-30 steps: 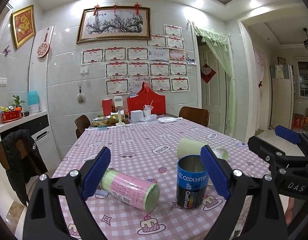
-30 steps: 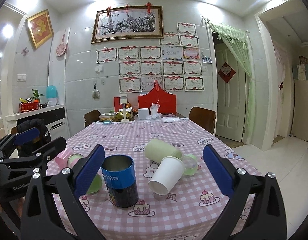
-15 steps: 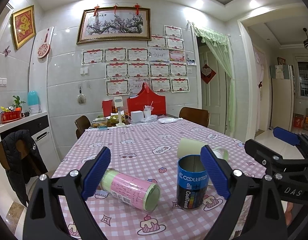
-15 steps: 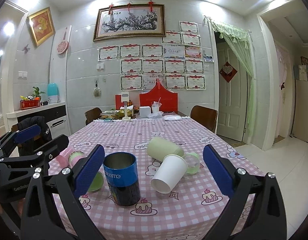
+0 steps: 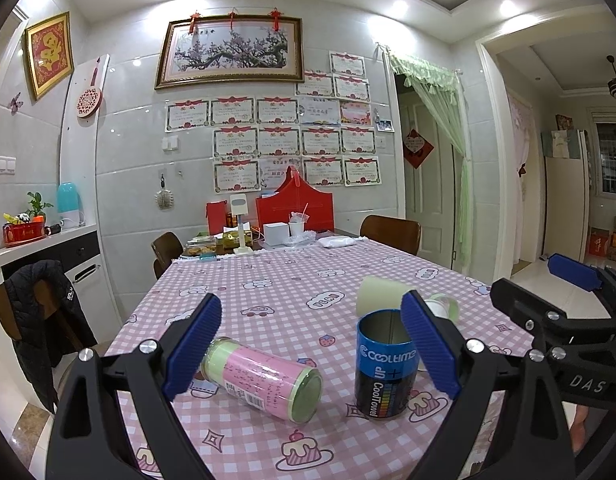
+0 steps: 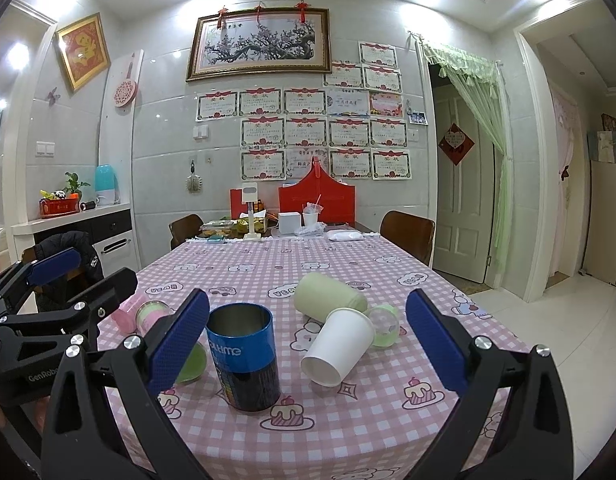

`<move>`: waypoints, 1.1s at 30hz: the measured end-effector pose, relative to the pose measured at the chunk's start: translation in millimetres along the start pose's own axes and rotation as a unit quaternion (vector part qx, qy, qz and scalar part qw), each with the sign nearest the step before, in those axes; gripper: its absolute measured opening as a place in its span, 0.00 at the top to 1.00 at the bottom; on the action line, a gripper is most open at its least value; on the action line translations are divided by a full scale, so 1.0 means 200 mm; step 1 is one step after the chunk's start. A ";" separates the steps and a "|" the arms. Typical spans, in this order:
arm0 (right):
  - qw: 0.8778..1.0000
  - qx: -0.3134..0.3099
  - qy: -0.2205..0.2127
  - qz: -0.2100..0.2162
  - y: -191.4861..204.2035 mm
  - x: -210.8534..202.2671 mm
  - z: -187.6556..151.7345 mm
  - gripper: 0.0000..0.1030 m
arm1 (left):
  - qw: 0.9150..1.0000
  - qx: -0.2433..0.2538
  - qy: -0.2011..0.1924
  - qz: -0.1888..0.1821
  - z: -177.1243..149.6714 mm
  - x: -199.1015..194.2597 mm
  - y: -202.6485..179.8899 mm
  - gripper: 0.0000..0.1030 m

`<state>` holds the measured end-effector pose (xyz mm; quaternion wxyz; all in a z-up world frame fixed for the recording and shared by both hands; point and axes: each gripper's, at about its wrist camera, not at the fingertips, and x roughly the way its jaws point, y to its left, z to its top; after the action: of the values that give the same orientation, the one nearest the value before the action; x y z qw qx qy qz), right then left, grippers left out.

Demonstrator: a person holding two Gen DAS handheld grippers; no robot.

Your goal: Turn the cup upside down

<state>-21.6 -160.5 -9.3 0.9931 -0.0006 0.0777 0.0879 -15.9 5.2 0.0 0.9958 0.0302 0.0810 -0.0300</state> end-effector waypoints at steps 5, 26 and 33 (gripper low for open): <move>1.000 0.000 0.001 0.000 0.00 0.01 0.00 0.08 | 1.000 0.001 0.001 0.001 0.00 0.00 0.00 0.13; 1.000 0.001 0.003 0.002 0.00 0.01 -0.01 0.08 | 1.000 0.002 -0.002 0.004 0.00 -0.01 0.02 0.13; 1.000 0.000 0.005 0.003 0.00 0.01 -0.01 0.08 | 1.000 0.003 0.001 0.006 0.00 -0.01 0.03 0.13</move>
<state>-20.9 -160.0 -12.4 0.9924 -0.0006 0.0830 0.0911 -16.8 10.5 0.1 0.9958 0.0338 0.0818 -0.0238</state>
